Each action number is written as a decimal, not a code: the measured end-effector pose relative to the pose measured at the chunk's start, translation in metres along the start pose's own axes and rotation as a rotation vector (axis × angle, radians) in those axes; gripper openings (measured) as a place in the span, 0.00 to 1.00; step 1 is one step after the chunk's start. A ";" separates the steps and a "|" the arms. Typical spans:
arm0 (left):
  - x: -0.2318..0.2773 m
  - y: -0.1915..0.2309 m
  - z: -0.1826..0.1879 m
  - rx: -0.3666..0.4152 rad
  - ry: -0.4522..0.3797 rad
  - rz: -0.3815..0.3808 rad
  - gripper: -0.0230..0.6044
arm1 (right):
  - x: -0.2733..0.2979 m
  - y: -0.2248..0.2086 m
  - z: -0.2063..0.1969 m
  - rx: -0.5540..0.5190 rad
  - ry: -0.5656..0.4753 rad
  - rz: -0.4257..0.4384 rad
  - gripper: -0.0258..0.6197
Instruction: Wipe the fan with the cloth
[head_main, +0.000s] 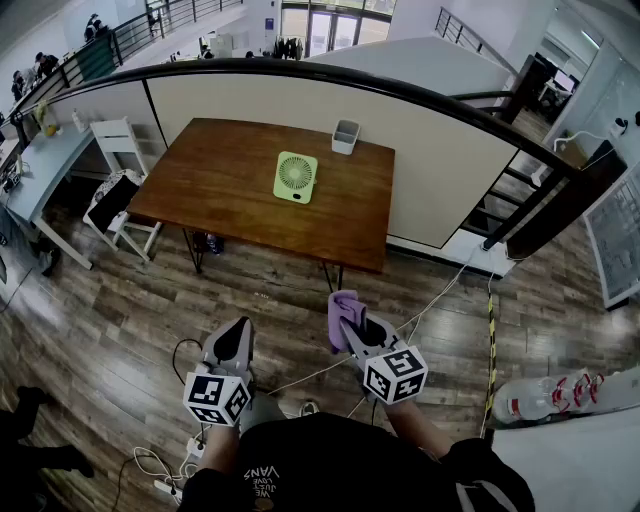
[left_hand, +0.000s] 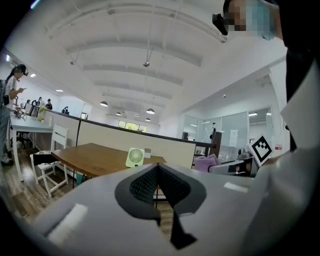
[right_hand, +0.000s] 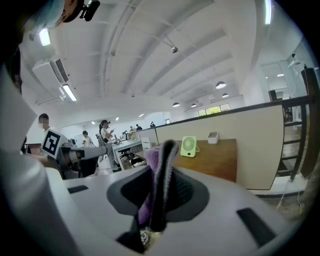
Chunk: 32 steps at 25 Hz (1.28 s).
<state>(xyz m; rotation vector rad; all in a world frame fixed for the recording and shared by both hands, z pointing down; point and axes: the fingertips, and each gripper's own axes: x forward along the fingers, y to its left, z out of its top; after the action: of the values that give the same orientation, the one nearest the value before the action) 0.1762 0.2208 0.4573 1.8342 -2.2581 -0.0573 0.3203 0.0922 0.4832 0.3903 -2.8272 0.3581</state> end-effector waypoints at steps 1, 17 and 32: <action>0.003 0.003 0.001 -0.002 -0.001 -0.001 0.05 | 0.003 -0.001 0.002 -0.001 0.001 -0.002 0.18; 0.060 0.108 0.026 -0.034 0.040 -0.149 0.06 | 0.094 0.007 0.037 0.104 -0.037 -0.163 0.18; 0.104 0.213 0.039 -0.014 0.131 -0.354 0.06 | 0.184 0.046 0.046 0.190 -0.068 -0.324 0.18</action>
<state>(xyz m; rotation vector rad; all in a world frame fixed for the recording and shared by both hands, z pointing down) -0.0561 0.1618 0.4730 2.1404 -1.8216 -0.0127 0.1255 0.0801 0.4848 0.9010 -2.7358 0.5522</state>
